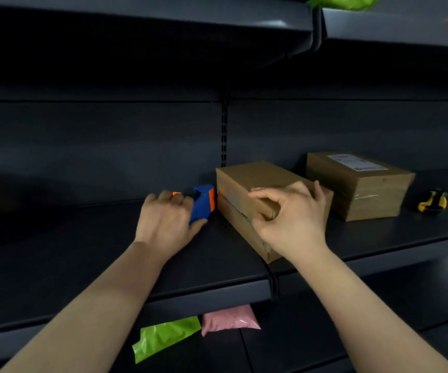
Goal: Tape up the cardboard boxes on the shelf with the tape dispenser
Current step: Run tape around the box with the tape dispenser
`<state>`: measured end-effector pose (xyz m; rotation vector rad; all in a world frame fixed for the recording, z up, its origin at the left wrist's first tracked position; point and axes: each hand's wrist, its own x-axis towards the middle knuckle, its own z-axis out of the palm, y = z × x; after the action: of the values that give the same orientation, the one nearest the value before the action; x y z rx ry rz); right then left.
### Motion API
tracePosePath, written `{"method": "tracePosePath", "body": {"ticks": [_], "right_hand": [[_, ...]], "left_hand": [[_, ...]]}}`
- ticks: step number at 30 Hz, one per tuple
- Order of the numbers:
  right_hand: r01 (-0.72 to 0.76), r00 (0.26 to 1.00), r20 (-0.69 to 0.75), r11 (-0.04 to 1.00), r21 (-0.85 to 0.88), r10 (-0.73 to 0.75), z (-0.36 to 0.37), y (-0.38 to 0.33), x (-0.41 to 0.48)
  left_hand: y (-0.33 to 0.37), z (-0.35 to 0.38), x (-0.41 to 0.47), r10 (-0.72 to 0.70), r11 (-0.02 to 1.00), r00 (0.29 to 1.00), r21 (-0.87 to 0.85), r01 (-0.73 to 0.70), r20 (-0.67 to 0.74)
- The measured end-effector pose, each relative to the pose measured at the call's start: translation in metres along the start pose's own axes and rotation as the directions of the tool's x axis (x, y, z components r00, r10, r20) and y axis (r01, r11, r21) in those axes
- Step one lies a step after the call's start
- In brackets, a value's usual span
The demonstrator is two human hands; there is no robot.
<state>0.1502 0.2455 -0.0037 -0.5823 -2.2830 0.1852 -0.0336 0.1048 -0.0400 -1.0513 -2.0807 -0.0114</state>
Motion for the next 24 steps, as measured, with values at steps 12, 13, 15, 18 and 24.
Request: {"method": "tracePosePath", "body": {"ticks": [12,13,15,18,24], "right_hand": [[0.181,0.952,-0.292,0.936,0.301,-0.090,0.010,0.014,-0.013],[0.158,0.948,-0.315,0.935,0.318,-0.053,0.007,0.025,-0.015],[0.003,0.951,-0.295,0.953,0.304,0.091,0.004,0.046,-0.016],[-0.353,0.922,0.074,0.750,0.559,0.379,0.006,0.063,-0.012],[-0.399,0.914,0.253,0.594,0.698,0.317,0.019,0.079,-0.020]], "left_hand": [[0.045,-0.035,-0.004,-0.033,0.803,0.978,-0.588,-0.098,-0.207],[0.057,-0.040,-0.007,-0.071,0.723,0.988,-0.689,-0.046,-0.140],[0.084,-0.049,-0.012,-0.076,0.490,0.995,-0.867,0.090,0.061],[0.120,-0.045,-0.011,-0.017,0.128,0.956,-0.948,0.291,0.291],[0.133,-0.035,0.008,-0.285,-0.026,0.874,-0.915,0.404,0.394]]}}
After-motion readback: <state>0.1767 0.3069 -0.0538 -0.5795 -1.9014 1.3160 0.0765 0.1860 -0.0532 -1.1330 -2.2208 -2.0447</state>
